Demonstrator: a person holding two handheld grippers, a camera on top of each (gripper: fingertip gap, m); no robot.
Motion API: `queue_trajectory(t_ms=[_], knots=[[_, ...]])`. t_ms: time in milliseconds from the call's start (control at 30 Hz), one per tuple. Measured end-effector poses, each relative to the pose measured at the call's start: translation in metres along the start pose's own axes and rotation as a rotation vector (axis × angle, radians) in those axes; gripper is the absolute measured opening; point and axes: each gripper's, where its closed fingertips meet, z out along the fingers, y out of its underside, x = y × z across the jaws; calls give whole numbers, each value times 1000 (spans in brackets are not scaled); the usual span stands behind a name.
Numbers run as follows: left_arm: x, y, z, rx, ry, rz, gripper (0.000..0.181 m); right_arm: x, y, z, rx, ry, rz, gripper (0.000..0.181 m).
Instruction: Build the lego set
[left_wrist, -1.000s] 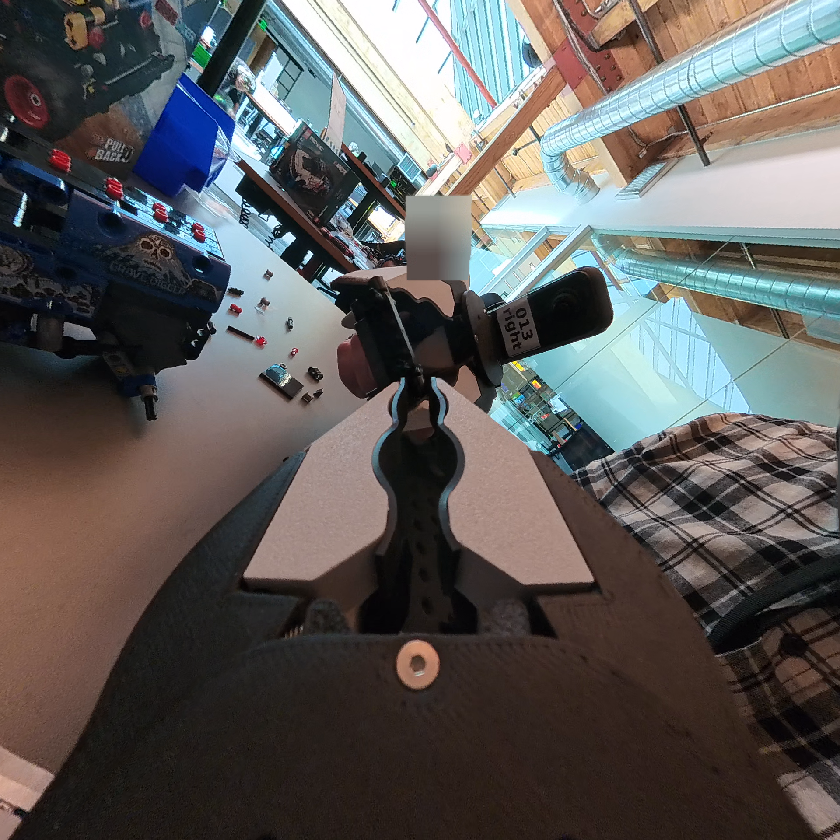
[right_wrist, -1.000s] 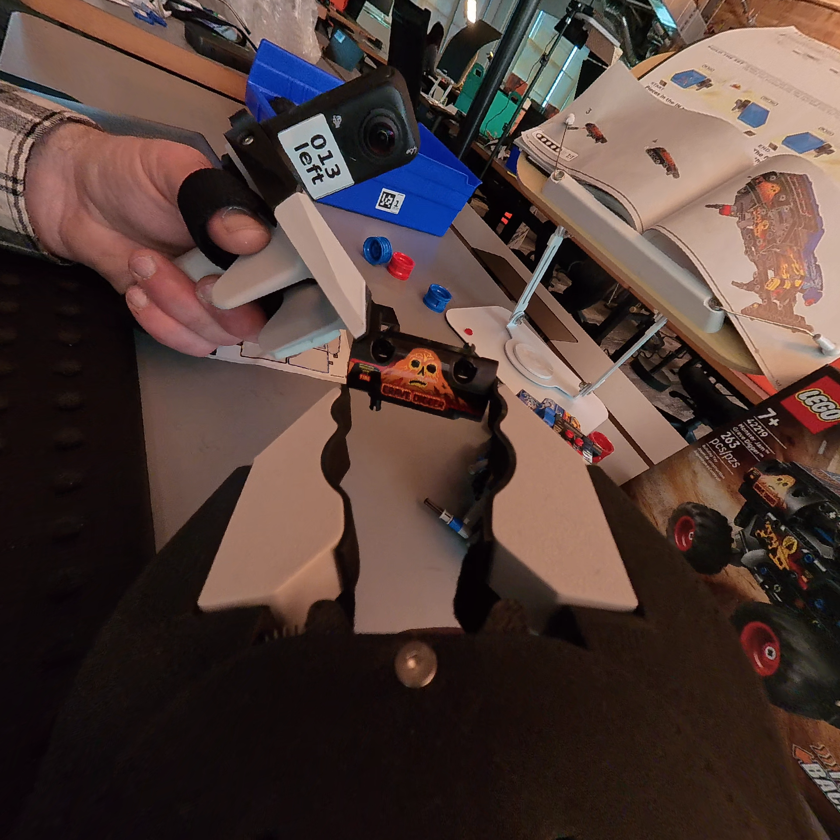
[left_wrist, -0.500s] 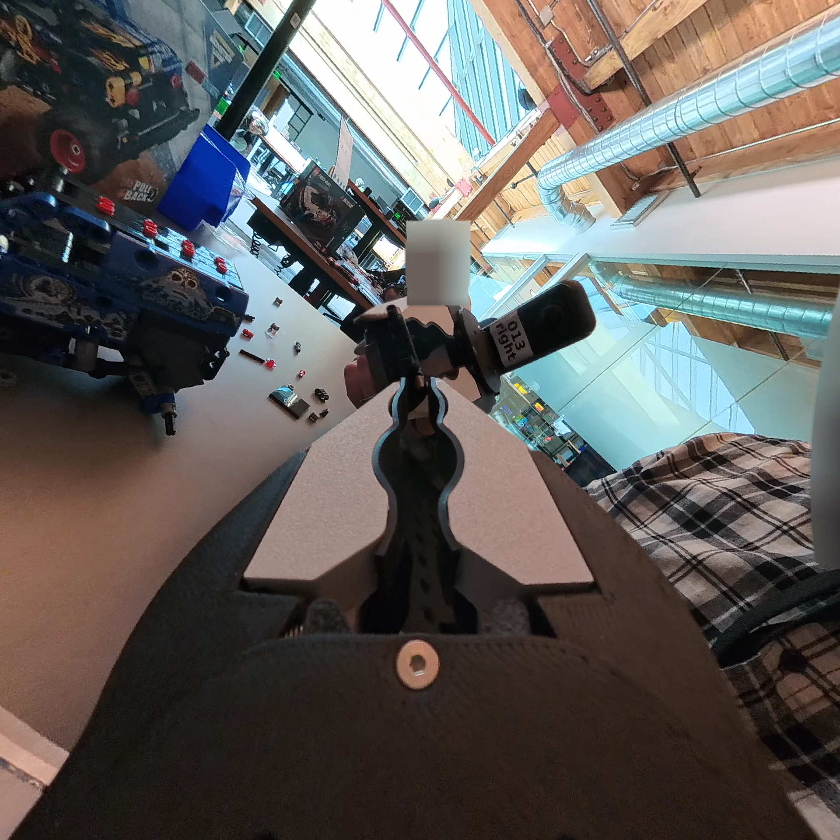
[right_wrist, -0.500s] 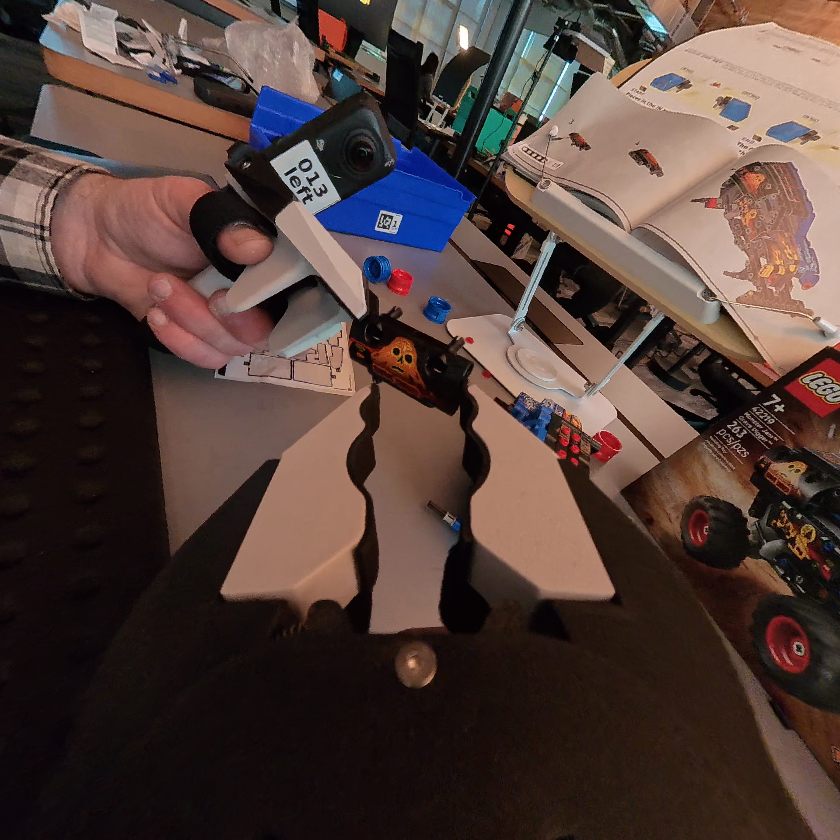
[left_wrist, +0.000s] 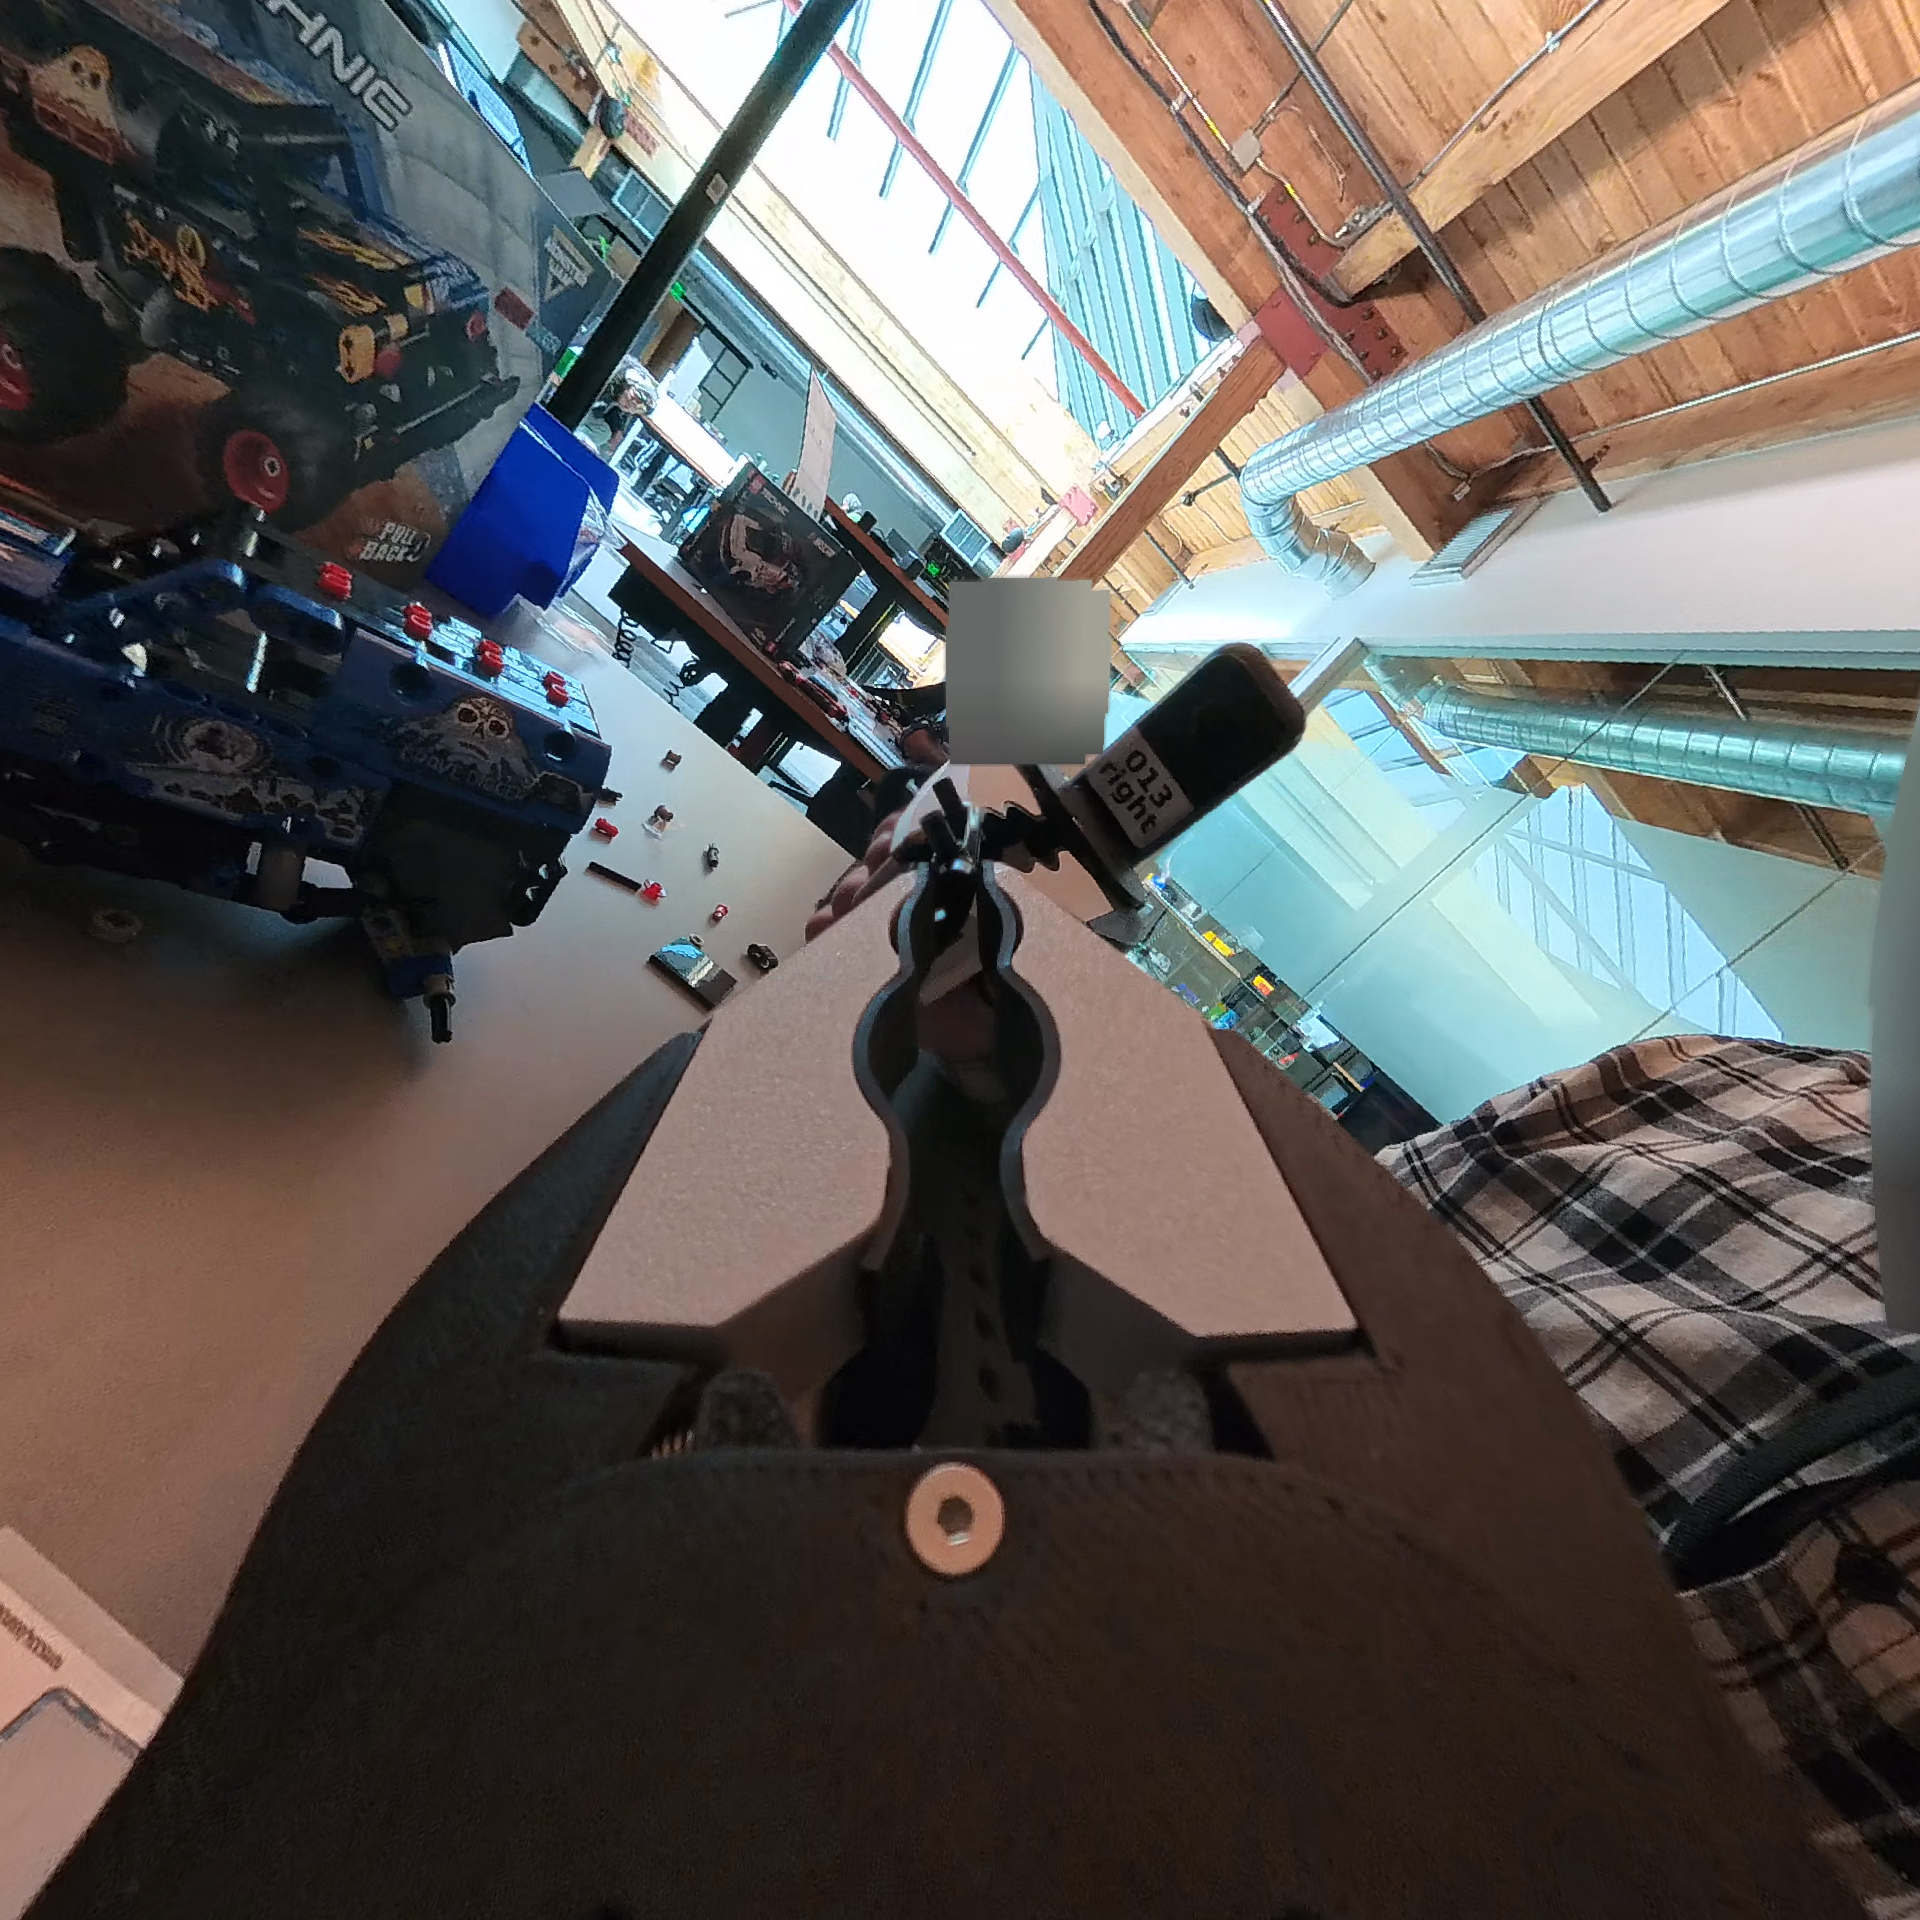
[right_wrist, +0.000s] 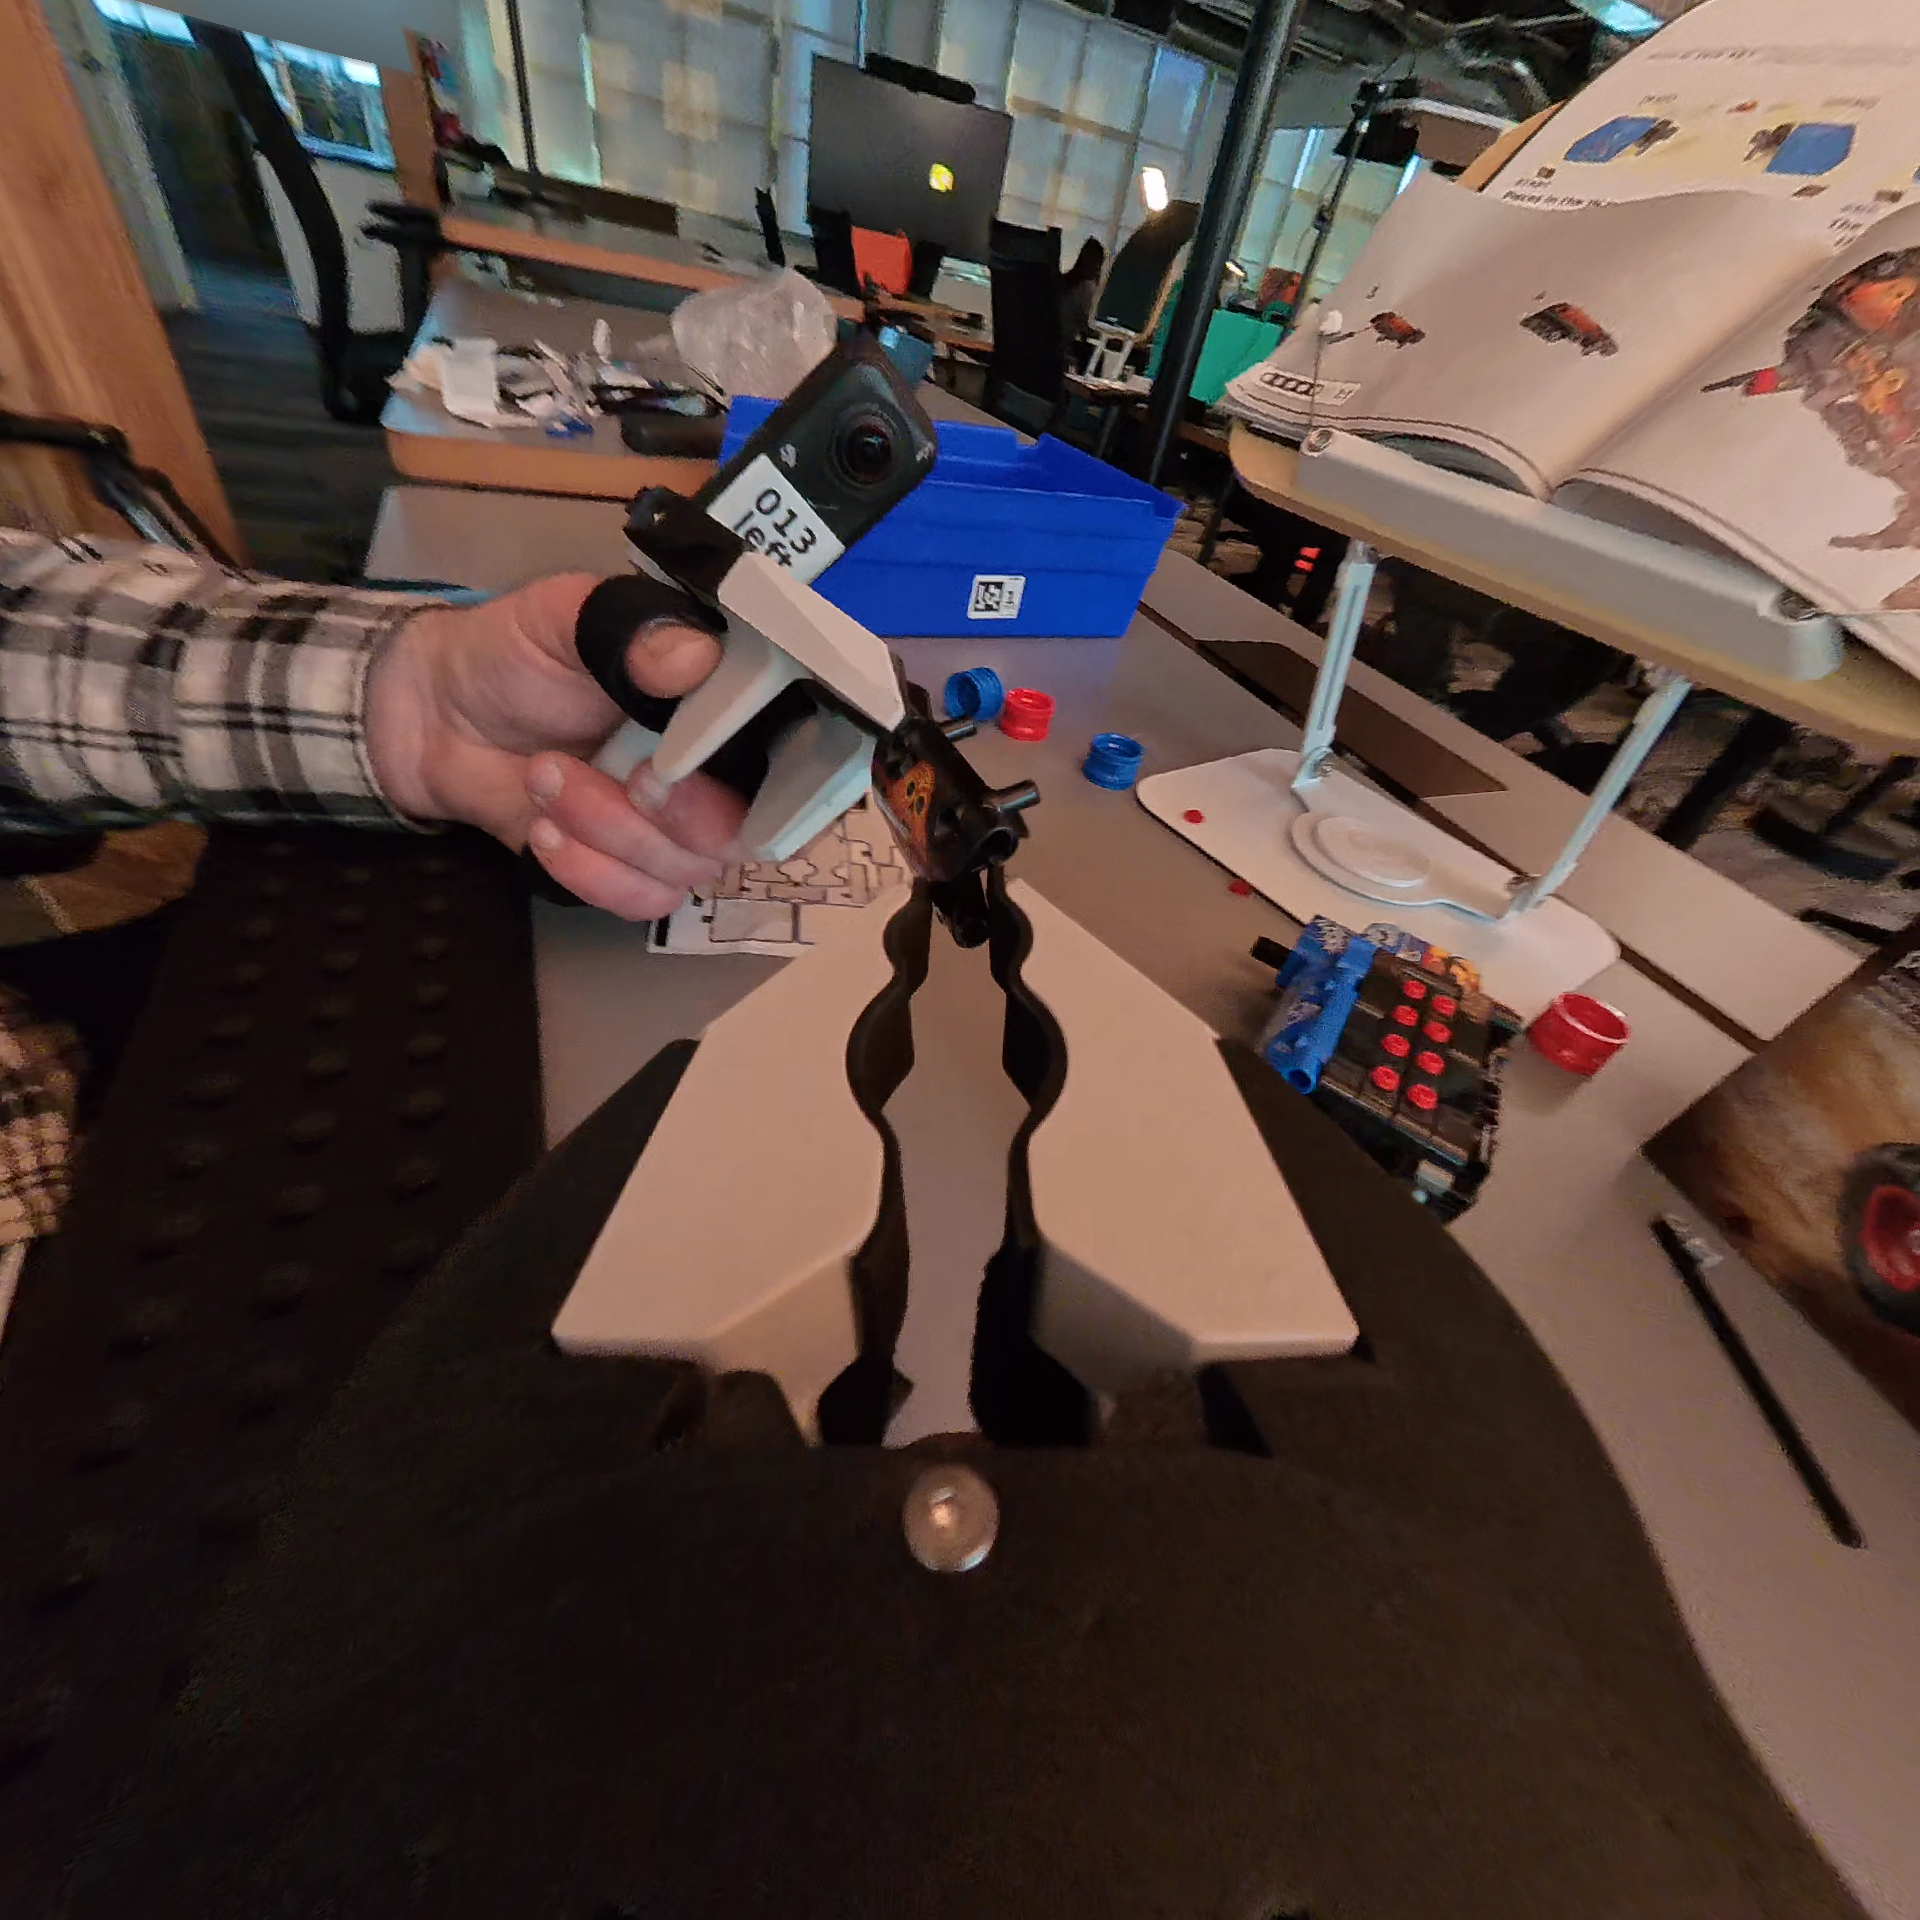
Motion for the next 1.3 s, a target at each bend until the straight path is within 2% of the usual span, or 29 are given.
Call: queue_trajectory(t_ms=[167,400,600,867,1033,1300], knots=[[1,-2,0,11,-13,31,7,-4,-9,-4,61,-61,76,6],[6,-1,2,5,6,60,19,-3,-20,-11,143,-106,165,6],[6,3,5,-20,-25,127,23,-5,-23,-12,168,-136,194,5],[3,10,8,-57,-64,177,24,-8,-23,-11,167,-154,198,5],[4,8,7,-51,-63,186,12,-9,-23,-11,168,-170,210,6],[5,8,7,-53,-64,208,9,-5,-22,-11,165,-160,236,7]])
